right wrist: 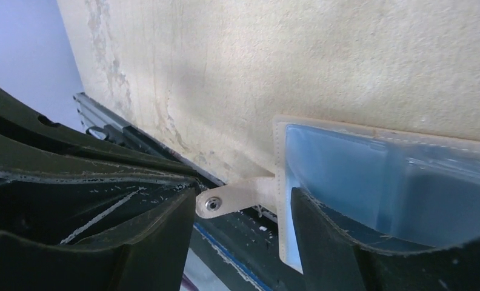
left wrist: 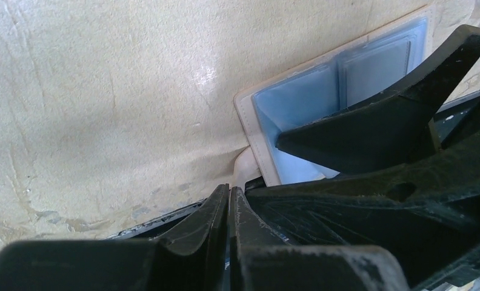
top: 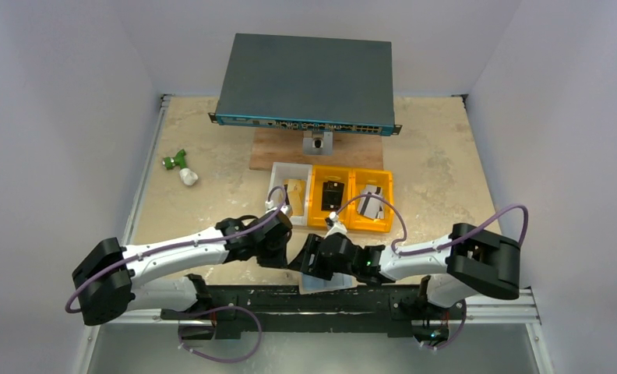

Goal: Take the credit cards out of the card holder
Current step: Remove the credit card from the card holder.

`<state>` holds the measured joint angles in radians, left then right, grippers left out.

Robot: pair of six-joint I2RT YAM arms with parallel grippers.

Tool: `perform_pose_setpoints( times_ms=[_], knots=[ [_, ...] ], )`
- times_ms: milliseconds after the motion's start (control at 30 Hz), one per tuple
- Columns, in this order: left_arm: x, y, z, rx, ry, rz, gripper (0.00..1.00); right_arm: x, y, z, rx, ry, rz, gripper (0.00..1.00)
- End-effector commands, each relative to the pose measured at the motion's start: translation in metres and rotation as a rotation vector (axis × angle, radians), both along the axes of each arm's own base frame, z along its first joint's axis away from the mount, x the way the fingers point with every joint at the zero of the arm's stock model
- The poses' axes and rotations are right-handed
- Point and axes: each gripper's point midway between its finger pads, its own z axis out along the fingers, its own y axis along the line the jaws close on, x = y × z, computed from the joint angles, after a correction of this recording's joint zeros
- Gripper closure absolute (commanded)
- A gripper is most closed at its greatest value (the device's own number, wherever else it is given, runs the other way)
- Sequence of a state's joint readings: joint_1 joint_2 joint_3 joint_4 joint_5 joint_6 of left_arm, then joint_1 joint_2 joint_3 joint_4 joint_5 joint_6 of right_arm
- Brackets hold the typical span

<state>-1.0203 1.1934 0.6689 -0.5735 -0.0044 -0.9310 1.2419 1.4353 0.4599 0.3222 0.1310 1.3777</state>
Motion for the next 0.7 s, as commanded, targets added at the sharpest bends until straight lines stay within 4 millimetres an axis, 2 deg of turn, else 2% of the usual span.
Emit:
perform_pose_setpoints(
  times_ms=[0, 167, 267, 367, 500, 667],
  knots=[
    [-0.001, 0.006, 0.004, -0.005, -0.013, -0.006, 0.96, 0.002, 0.021, 0.030, 0.115, -0.019, 0.029, 0.39],
    [-0.001, 0.007, 0.008, -0.014, -0.022, -0.005, 0.96, 0.006, 0.025, 0.058, 0.137, -0.066, 0.035, 0.34],
    [0.000, 0.007, 0.010, -0.021, -0.027, -0.002, 0.96, 0.009, 0.020, 0.074, 0.144, -0.088, 0.024, 0.33],
    [0.000, 0.006, 0.010, -0.027, -0.026, -0.005, 0.96, 0.012, 0.011, 0.082, 0.114, -0.117, 0.006, 0.31],
    [-0.002, 0.002, 0.005, -0.030, -0.009, -0.015, 0.96, 0.016, -0.017, 0.071, -0.001, -0.122, -0.047, 0.32],
    [-0.004, -0.009, -0.002, -0.044, 0.022, -0.042, 0.99, 0.012, -0.067, 0.034, -0.149, -0.080, -0.122, 0.36]
  ],
)
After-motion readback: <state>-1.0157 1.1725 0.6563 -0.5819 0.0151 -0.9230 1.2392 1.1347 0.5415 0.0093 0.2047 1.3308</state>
